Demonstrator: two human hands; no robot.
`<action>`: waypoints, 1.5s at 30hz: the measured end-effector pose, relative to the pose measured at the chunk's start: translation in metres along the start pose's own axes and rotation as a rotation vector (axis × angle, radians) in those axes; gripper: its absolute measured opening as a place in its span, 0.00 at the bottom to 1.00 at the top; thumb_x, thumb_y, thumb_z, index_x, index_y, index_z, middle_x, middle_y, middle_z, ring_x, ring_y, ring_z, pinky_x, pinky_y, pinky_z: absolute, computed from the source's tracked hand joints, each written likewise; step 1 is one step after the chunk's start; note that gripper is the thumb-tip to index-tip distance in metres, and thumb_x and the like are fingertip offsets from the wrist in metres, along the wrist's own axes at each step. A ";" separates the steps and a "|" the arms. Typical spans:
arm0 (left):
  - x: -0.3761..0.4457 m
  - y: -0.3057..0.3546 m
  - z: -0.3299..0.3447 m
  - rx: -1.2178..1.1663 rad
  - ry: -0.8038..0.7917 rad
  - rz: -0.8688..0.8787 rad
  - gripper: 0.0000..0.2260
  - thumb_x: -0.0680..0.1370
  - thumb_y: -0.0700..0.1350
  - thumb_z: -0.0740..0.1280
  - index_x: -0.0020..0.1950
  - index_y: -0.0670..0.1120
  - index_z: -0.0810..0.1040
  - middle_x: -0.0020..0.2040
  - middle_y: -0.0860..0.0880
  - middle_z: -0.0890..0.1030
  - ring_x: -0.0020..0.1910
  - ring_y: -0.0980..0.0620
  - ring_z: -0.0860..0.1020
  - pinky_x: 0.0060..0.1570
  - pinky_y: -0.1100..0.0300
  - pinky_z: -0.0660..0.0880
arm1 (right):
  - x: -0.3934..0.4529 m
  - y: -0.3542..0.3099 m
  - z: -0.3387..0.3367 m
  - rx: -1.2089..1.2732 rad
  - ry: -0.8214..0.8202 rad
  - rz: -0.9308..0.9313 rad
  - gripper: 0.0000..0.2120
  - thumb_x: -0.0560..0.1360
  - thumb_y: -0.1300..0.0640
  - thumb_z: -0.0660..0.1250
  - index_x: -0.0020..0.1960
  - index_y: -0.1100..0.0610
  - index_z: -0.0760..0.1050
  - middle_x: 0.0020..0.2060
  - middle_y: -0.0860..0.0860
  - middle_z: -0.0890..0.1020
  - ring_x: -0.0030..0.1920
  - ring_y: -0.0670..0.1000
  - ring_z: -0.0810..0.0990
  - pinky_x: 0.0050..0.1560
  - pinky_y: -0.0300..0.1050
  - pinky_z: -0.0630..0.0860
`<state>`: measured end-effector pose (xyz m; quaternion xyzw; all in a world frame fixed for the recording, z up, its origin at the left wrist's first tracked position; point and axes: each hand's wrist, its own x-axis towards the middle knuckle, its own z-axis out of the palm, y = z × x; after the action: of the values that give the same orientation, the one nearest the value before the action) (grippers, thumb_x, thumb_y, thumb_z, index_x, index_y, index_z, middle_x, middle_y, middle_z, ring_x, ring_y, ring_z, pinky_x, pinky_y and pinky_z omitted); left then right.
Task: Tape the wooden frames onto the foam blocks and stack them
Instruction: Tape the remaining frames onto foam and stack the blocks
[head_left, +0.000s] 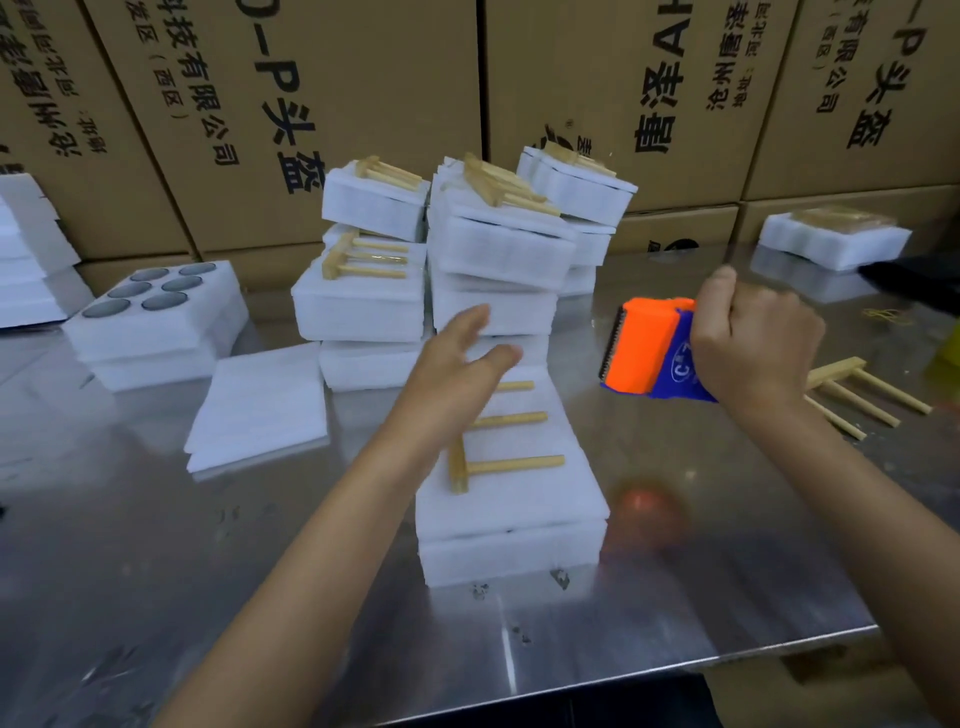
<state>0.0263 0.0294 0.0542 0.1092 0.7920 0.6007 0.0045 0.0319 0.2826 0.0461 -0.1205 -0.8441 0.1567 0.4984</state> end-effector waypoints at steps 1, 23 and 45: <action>-0.002 0.007 0.006 -0.059 -0.076 -0.009 0.23 0.79 0.50 0.69 0.73 0.57 0.71 0.71 0.60 0.73 0.69 0.61 0.71 0.62 0.67 0.68 | 0.003 -0.010 -0.003 0.037 0.011 -0.029 0.25 0.80 0.51 0.50 0.25 0.54 0.60 0.20 0.48 0.65 0.24 0.56 0.67 0.32 0.45 0.60; 0.001 0.014 -0.014 -0.405 0.005 -0.089 0.06 0.78 0.39 0.71 0.48 0.38 0.85 0.41 0.42 0.86 0.38 0.50 0.84 0.41 0.58 0.83 | 0.028 -0.072 0.008 0.082 -0.418 -0.338 0.17 0.80 0.56 0.51 0.33 0.54 0.58 0.26 0.53 0.70 0.32 0.58 0.69 0.32 0.50 0.65; 0.004 -0.064 -0.133 -0.611 0.201 -0.394 0.13 0.78 0.37 0.68 0.35 0.41 0.87 0.36 0.47 0.85 0.31 0.57 0.83 0.31 0.64 0.80 | 0.051 -0.021 0.049 -0.047 -1.053 -0.053 0.19 0.81 0.40 0.49 0.46 0.50 0.72 0.44 0.52 0.76 0.42 0.51 0.75 0.37 0.46 0.63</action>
<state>-0.0064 -0.1125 0.0303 -0.1112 0.5784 0.8047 0.0746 -0.0361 0.2747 0.0731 -0.0151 -0.9863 0.1643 0.0076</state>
